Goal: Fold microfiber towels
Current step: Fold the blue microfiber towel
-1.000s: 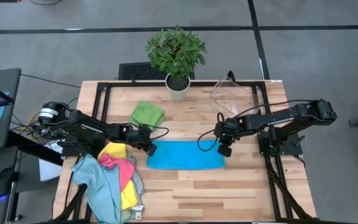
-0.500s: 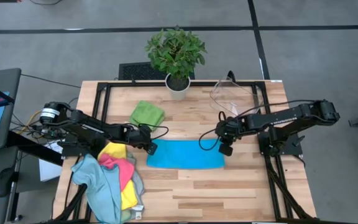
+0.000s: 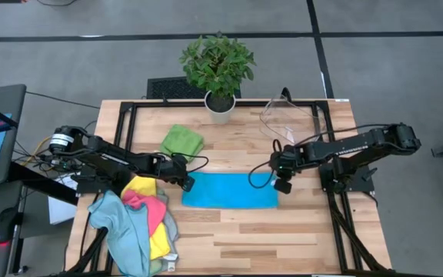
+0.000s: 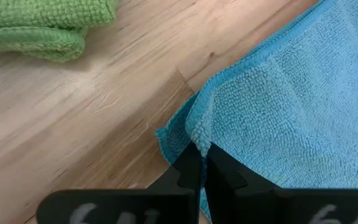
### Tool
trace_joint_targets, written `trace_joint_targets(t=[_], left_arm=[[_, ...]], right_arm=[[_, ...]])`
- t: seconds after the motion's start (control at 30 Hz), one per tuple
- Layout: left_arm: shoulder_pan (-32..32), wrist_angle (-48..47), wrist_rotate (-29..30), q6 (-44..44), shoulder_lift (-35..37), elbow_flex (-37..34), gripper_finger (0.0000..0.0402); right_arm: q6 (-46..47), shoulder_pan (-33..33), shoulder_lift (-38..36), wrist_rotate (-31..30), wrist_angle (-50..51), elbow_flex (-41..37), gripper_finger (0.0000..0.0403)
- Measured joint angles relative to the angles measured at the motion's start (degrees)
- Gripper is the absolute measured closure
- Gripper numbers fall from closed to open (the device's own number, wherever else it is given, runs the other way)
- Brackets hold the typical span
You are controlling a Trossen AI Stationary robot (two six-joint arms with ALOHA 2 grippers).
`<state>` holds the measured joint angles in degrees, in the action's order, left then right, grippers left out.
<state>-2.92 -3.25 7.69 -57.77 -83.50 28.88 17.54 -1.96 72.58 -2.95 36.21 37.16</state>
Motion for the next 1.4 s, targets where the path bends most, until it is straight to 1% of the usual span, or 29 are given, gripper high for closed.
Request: trace_joint_targets(t=[0.07,0.17,0.27,0.4,0.53,0.7,0.8,1.03,1.27,1.4], left_arm=[[0.04,0.03,-0.41,-0.01,0.00,-0.02,0.0401],[0.04,-0.02,-0.42,-0.03,0.00,-0.04,0.0402],[0.04,-0.08,-0.34,-0.06,0.00,-0.04,0.0401],[0.04,-0.14,-0.34,-0.03,0.00,-0.04,0.0401],[-0.02,-0.19,0.10,0.00,-0.02,-0.04,0.0401],[0.00,-0.35,1.00,0.06,-0.02,-0.07,0.0401],[0.00,-0.59,0.73,0.06,-0.02,-0.04,0.0401],[0.02,-2.59,0.54,-0.16,0.47,-0.02,0.0401],[0.04,-2.68,-0.20,-0.83,1.07,-0.13,0.0401],[0.04,-1.70,0.20,-2.58,1.07,-0.19,0.0401]], right_arm=[[-0.02,0.00,-1.54,-0.01,-2.14,0.28,0.0349],[0.32,0.00,-2.63,-0.05,-8.69,0.82,0.0349],[1.32,-0.11,-0.52,-0.05,-11.28,0.76,0.0358],[1.33,-1.09,3.83,0.00,-12.51,0.71,0.0383],[1.69,-1.60,6.99,-0.02,-10.60,0.69,0.0393],[4.47,-1.60,10.34,-0.19,-10.17,-2.22,0.0373],[6.21,-1.65,10.41,-0.37,-10.41,-2.69,0.0370],[6.04,-1.13,8.63,-1.77,-8.84,-3.05,0.0388],[6.01,-0.79,8.65,-1.98,-9.01,-3.05,0.0369],[5.95,-0.79,8.65,-2.00,-9.08,-3.05,0.0373]])
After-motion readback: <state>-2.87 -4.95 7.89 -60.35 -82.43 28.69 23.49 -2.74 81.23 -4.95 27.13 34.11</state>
